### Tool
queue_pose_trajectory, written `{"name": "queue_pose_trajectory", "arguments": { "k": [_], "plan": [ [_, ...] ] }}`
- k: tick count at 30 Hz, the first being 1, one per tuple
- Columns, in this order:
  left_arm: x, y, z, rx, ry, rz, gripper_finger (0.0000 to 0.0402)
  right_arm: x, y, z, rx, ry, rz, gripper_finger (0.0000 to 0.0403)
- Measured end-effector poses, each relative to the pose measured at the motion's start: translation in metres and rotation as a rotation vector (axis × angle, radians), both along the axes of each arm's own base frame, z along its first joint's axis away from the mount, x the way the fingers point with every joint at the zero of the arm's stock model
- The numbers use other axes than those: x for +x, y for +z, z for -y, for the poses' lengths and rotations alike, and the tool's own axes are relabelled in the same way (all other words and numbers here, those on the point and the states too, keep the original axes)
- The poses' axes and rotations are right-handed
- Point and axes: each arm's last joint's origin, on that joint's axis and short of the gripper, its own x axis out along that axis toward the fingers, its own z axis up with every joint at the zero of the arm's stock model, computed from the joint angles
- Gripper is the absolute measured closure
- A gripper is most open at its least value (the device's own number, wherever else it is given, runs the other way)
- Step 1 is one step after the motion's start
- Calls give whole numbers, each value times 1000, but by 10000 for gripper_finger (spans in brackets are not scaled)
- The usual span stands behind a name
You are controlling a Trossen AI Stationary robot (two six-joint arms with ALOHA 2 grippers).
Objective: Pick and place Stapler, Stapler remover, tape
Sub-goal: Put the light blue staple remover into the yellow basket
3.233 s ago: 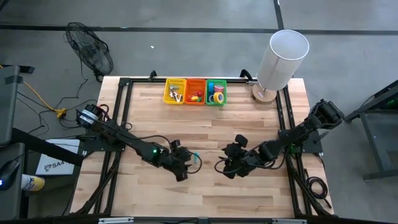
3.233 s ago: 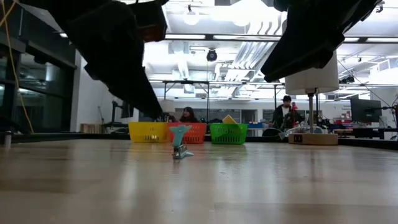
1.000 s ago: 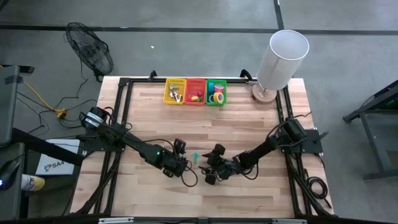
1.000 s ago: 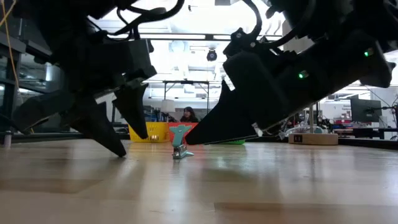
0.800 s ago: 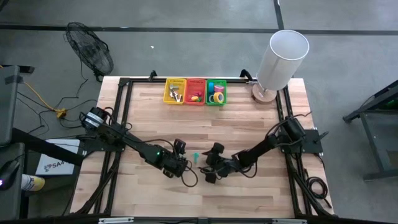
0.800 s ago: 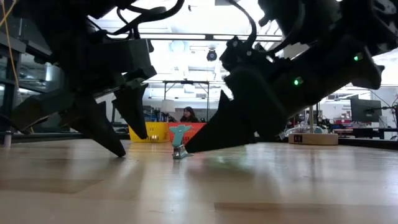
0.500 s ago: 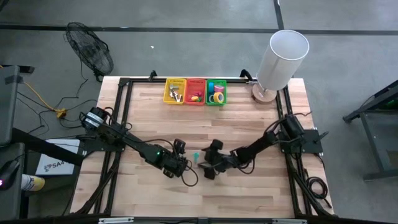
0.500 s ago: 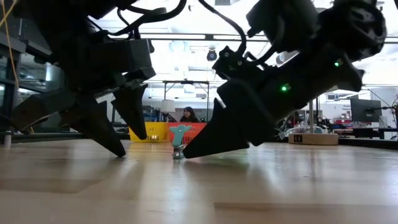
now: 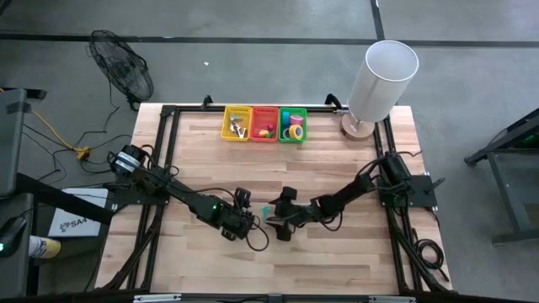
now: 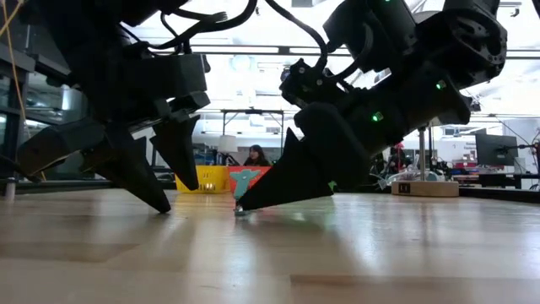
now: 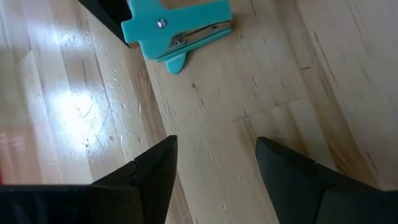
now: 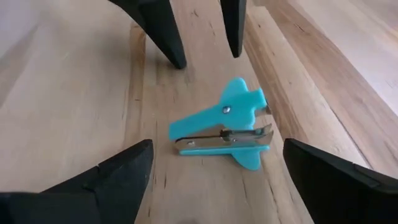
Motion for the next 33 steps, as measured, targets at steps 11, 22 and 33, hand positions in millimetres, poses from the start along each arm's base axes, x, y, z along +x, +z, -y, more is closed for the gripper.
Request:
{"name": "queue_pose_trajectory", "arguments": {
  "k": [11, 22, 33],
  "plan": [
    [0, 0, 0, -8, 8, 2, 183, 3, 2, 4, -16, 14, 21, 53],
    [0, 0, 0, -10, 7, 1, 183, 12, -13, 1, -35, 66, 51, 50],
    [0, -1, 0, -14, 6, -6, 183, 28, -16, -4, -79, 79, 66, 59]
  ]
}}
